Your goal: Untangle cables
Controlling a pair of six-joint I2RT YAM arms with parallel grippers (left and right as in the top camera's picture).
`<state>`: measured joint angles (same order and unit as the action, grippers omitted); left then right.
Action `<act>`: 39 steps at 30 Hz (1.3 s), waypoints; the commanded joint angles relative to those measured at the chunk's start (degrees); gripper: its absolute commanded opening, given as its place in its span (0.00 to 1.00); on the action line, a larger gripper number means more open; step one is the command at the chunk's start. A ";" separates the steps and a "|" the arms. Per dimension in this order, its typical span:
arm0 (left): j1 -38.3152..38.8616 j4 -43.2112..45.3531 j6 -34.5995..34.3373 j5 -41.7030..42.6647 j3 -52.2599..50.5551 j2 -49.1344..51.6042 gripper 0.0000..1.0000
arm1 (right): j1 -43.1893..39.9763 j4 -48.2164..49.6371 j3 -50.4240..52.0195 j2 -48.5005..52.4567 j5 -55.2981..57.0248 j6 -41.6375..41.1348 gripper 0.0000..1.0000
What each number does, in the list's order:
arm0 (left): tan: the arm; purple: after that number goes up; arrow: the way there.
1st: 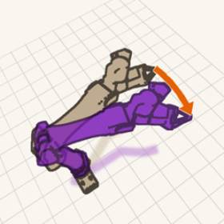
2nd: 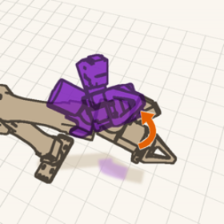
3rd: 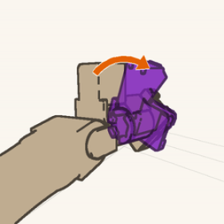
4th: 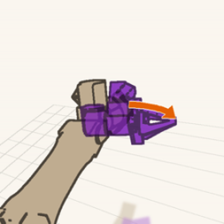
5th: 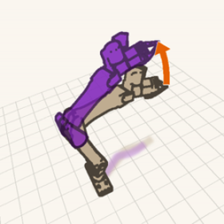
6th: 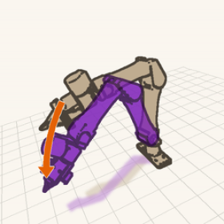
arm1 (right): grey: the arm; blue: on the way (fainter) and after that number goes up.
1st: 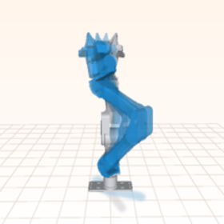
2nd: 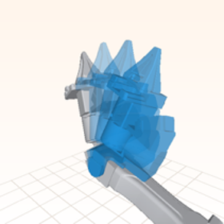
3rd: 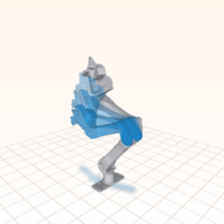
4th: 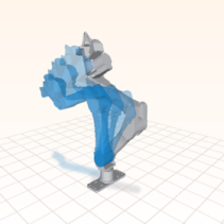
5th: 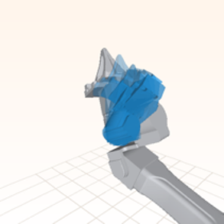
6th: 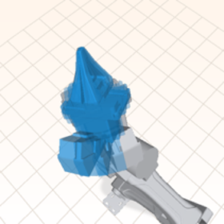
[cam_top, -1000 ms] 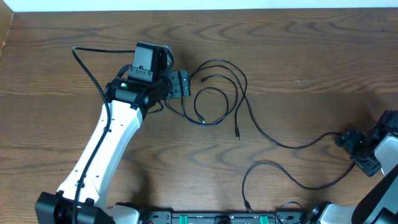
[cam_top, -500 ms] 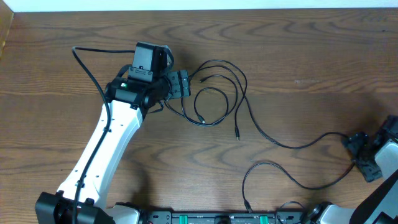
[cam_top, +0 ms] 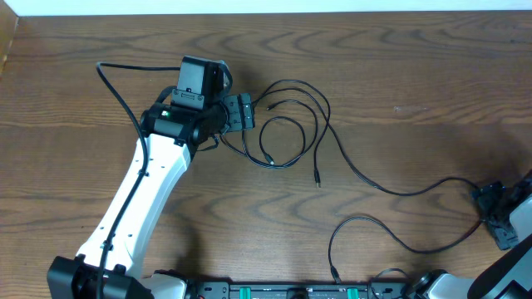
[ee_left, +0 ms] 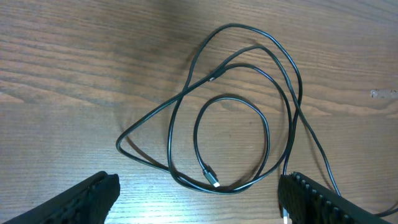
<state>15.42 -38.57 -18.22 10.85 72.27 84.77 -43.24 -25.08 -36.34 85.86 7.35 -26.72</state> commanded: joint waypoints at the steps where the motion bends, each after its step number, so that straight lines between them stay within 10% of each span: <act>1: -0.09 -0.02 -0.11 0.50 1.07 0.20 0.87 | -0.13 -0.55 3.41 3.48 -4.46 7.74 0.96; 16: -0.09 -0.02 -0.11 0.50 1.07 0.20 0.87 | -0.28 2.14 3.41 -0.13 -16.96 11.54 0.96; 39: -0.09 -0.02 -0.11 0.50 1.07 0.20 0.87 | -11.80 -1.01 3.41 -2.95 -7.56 5.86 0.97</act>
<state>15.42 -38.57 -18.22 10.85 72.25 84.77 -53.87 -24.95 -34.89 81.89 -6.35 -19.46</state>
